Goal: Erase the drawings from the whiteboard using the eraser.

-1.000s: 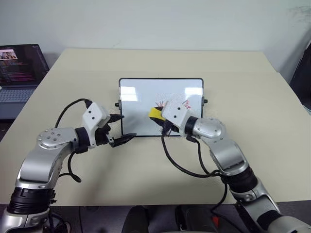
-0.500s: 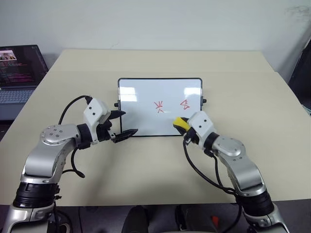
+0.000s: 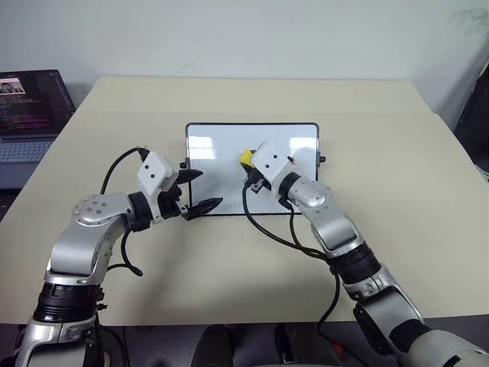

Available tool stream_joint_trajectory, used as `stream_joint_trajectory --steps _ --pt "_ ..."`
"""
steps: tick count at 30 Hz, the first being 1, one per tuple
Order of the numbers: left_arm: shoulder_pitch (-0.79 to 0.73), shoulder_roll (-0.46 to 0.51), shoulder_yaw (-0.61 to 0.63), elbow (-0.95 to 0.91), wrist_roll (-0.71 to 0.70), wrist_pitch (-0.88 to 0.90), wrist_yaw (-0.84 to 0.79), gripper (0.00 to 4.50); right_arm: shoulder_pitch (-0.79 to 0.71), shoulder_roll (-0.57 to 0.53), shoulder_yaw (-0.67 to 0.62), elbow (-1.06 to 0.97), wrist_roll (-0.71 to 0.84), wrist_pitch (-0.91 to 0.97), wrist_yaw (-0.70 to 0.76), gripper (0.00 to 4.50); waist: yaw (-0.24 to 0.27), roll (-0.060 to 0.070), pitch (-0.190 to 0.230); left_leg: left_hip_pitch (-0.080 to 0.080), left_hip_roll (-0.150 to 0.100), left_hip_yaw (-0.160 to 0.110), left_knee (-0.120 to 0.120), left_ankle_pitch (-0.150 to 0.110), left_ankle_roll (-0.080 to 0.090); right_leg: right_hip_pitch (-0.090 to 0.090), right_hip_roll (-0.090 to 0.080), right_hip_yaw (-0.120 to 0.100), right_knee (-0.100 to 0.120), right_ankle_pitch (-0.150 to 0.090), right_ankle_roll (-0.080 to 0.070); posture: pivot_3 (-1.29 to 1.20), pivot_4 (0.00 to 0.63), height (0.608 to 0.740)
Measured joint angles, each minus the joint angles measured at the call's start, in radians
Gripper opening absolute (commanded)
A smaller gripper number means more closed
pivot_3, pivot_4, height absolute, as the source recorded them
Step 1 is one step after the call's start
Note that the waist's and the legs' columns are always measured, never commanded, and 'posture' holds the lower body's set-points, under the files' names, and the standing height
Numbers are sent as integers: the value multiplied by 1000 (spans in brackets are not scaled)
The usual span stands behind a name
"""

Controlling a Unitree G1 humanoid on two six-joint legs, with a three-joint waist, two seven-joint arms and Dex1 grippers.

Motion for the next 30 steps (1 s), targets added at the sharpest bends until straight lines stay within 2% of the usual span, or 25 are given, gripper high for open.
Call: stream_joint_trajectory --steps 7,16,23,30 --pt "7 0 0 -27 0 9 1 4500 10 -21 46 15 -14 -28 57 1143 0 0 0 2 0 0 1 0 0 0 0 0 3 0 0 0 150 740" --pt "7 0 -3 -31 -1 19 -2 4500 -77 12 35 150 -73 -136 -67 1143 -2 0 0 2 0 0 1 1 -2 1 0 0 4 0 0 0 150 740" --pt "7 0 -7 -33 -1 22 -2 4500 -56 17 48 125 -72 -91 5 1143 -1 -1 0 3 0 -1 1 1 -2 1 0 0 5 0 0 0 150 740" --pt "7 0 -8 -37 -1 24 -2 4500 -61 5 9 119 -71 -74 -36 1143 5 -1 -1 4 0 -1 3 1 -2 2 0 -1 6 1 0 0 150 740"
